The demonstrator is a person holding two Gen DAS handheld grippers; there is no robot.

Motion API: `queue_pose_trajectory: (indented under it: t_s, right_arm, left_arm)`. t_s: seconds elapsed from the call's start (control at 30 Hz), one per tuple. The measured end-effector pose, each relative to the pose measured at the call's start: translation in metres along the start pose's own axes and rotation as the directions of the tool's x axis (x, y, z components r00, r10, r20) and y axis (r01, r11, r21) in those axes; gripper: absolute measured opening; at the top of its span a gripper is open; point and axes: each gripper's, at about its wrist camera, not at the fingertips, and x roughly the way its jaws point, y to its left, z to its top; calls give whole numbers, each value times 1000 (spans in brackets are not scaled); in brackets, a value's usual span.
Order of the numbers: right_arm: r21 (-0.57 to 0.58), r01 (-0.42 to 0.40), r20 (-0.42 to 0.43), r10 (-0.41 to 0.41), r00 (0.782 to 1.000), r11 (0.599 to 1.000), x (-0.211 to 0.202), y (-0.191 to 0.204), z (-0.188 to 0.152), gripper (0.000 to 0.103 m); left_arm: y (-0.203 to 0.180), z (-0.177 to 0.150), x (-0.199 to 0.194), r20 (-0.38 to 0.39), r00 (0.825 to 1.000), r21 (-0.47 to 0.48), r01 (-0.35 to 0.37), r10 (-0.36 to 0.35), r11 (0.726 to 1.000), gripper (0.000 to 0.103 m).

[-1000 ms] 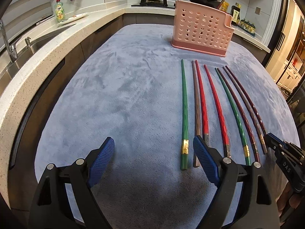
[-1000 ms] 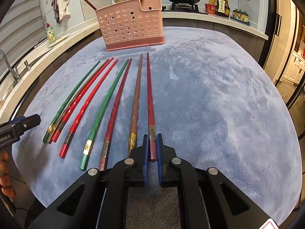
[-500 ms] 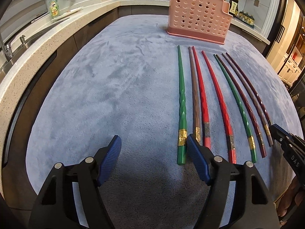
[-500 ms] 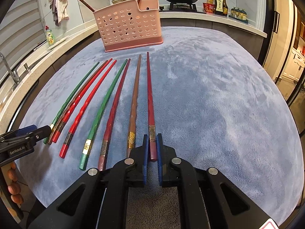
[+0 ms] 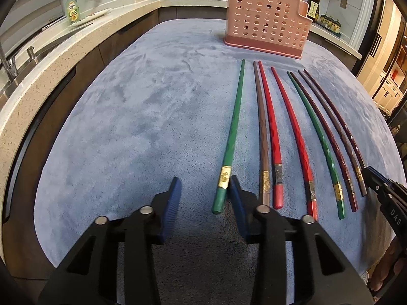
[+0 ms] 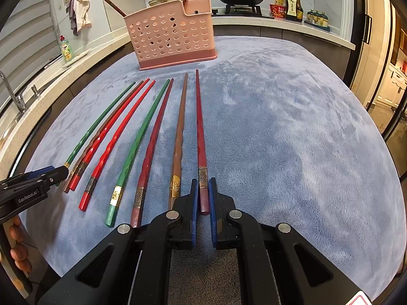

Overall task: Organize utensils
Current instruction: 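Close left tool on a green chopstick while right tool closes on a red chopstick, then carry both chopsticks up into the pink holder and open both tools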

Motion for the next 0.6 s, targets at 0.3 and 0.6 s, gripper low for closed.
queue_pose_trajectory:
  t_s: [0.3, 0.6]
  right_arm:
    - [26, -11, -2, 11, 1000, 1000, -5, -3, 3, 7]
    - [46, -22, 72, 19, 997, 999, -35, -7, 18, 7]
  left_arm:
    - [8, 4, -2, -16, 999, -20, 48, -48, 999, 11]
    - [18, 15, -25, 19, 996, -60, 92, -91, 994, 8]
